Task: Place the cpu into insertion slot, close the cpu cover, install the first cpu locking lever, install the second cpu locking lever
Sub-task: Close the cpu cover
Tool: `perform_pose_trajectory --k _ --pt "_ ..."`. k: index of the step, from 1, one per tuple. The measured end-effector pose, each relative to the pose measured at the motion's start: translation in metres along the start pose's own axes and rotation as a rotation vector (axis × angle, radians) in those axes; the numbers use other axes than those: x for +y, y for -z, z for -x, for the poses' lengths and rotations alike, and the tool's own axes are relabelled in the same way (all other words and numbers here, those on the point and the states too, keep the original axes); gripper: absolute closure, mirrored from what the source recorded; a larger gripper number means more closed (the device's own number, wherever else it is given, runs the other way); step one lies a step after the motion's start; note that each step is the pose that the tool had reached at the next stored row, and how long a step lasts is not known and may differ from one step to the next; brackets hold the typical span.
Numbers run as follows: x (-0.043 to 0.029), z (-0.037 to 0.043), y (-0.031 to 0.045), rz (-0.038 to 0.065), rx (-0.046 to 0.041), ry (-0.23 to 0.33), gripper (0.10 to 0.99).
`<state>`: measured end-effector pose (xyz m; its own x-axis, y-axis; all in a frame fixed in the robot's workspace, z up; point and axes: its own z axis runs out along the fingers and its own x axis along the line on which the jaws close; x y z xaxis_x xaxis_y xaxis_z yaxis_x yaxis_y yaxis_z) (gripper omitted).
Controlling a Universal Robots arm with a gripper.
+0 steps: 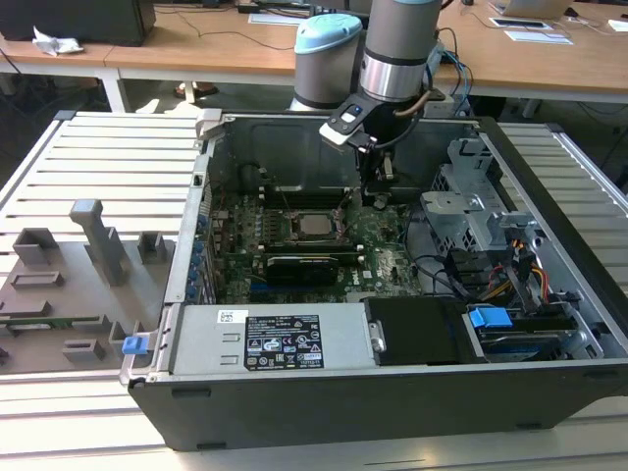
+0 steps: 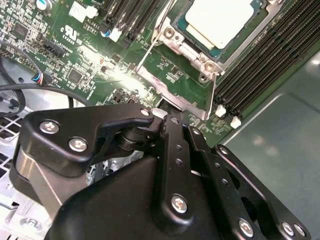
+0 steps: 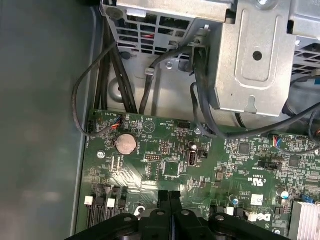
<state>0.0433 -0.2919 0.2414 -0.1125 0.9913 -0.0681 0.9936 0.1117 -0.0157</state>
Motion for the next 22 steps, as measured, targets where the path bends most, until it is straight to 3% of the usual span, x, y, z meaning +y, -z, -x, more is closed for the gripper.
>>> perform_pose_trajectory --k 5,22 --pt "-0.0074 -0.0008 -0.0001 0.000 0.0000 0.000 0.980" --pt "-0.0219 -0.0025 -0.0002 0.000 0.0000 0.000 0.980"
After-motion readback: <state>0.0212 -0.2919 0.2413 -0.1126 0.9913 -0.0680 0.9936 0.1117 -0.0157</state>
